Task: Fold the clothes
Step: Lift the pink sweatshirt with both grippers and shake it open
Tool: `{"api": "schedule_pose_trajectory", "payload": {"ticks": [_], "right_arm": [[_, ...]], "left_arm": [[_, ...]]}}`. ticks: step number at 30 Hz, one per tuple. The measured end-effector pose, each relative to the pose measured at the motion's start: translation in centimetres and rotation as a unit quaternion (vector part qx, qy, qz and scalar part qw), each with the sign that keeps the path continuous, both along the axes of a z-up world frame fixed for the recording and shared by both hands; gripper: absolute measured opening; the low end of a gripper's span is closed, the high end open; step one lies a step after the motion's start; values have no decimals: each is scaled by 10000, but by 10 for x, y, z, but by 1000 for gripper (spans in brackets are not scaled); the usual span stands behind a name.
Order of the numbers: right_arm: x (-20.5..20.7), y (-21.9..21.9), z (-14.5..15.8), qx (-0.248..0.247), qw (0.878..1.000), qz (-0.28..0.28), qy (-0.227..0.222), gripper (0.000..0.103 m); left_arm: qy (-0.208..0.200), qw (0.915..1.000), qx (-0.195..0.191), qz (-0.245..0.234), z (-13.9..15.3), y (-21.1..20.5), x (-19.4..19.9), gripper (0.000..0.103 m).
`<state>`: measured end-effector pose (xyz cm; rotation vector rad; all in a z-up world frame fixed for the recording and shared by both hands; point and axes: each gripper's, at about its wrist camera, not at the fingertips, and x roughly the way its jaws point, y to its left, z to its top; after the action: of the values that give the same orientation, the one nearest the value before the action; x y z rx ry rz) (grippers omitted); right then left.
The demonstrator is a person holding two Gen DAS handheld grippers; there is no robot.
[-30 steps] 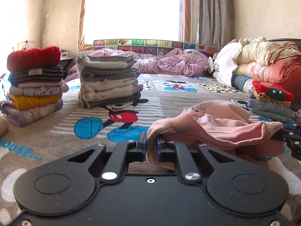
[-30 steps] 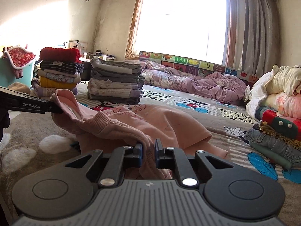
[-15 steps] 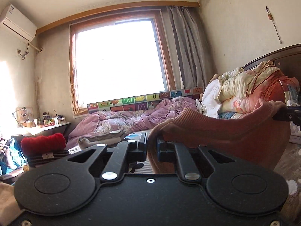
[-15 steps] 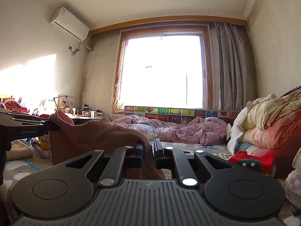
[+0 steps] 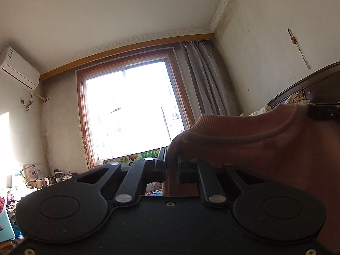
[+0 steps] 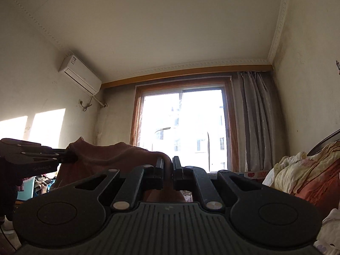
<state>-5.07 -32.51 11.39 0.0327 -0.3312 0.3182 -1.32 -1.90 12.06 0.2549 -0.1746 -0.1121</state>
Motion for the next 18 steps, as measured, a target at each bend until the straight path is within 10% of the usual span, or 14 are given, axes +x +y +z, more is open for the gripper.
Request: {"api": "schedule_pose_trajectory", "payload": {"ticks": [13,18], "right_arm": [[136,11,-87,-162,9865,-289,1605,6],[181,10,-124,245,9618,617,2656,15]], "left_arm": [[1670,9855,60,274,-108,-12,132,8],[2090,9774,-79,317,-125,-5,172,8]]}}
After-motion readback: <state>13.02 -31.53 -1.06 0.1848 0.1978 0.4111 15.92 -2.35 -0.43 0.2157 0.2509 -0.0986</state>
